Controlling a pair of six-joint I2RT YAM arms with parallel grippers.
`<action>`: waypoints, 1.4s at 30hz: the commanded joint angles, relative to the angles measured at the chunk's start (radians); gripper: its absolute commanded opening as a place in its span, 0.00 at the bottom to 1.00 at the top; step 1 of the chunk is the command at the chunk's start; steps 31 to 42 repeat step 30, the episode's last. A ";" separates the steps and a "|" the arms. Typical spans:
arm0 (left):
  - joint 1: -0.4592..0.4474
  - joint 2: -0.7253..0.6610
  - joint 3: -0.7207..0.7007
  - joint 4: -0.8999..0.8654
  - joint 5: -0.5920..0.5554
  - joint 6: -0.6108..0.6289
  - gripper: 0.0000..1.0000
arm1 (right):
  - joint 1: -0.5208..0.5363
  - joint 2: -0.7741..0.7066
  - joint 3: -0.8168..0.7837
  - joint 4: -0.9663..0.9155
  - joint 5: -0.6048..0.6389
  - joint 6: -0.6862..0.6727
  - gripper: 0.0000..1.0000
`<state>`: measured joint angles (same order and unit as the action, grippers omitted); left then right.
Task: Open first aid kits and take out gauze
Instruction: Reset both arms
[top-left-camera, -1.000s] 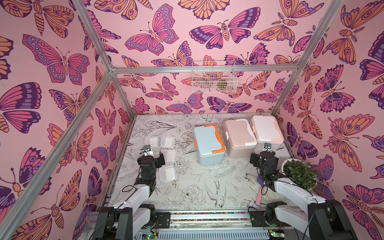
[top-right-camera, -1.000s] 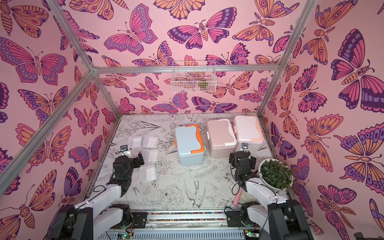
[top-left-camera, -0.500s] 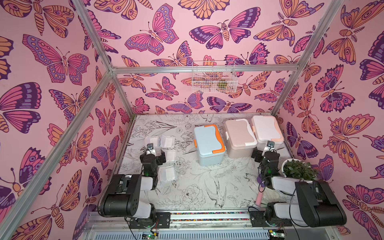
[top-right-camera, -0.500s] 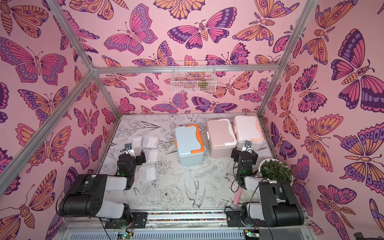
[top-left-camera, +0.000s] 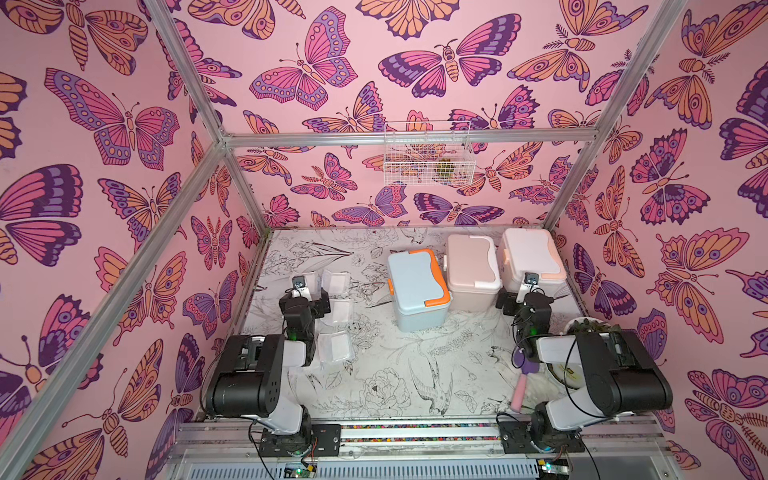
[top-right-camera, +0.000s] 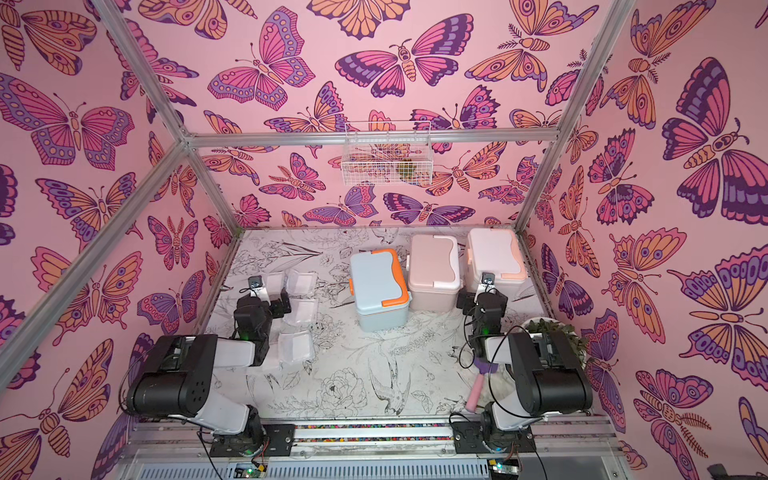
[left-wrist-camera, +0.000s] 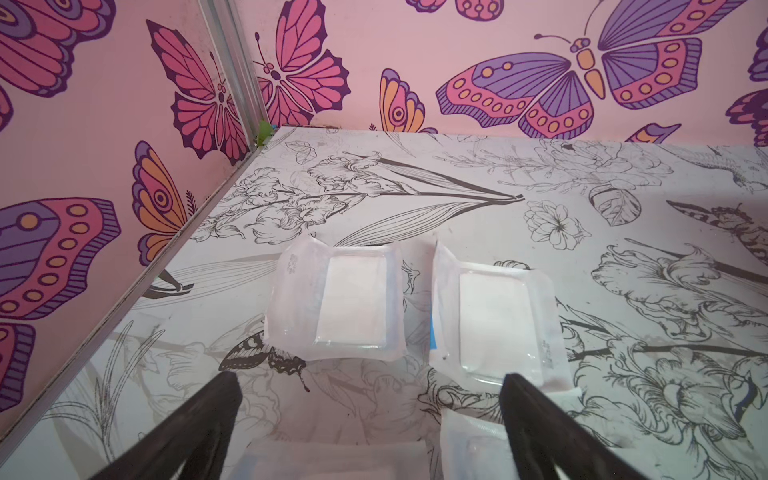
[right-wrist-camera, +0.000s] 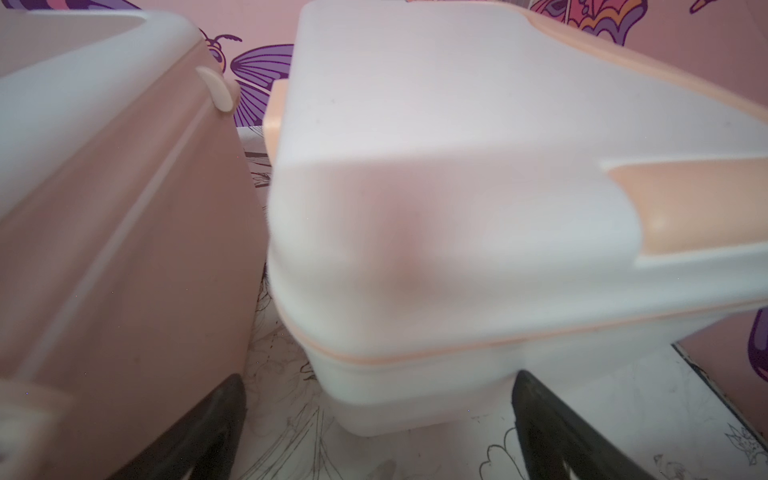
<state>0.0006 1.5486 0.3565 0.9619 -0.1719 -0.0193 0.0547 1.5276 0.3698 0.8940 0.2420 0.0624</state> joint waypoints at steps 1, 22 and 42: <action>0.005 0.002 -0.006 -0.014 0.008 -0.005 0.99 | -0.006 -0.017 0.029 -0.074 -0.028 -0.007 0.99; -0.030 0.006 -0.010 0.004 -0.005 0.035 0.99 | -0.005 -0.021 0.023 -0.061 -0.029 -0.010 0.99; -0.013 0.004 0.001 -0.021 0.017 0.019 0.99 | -0.006 -0.021 0.023 -0.062 -0.029 -0.010 0.99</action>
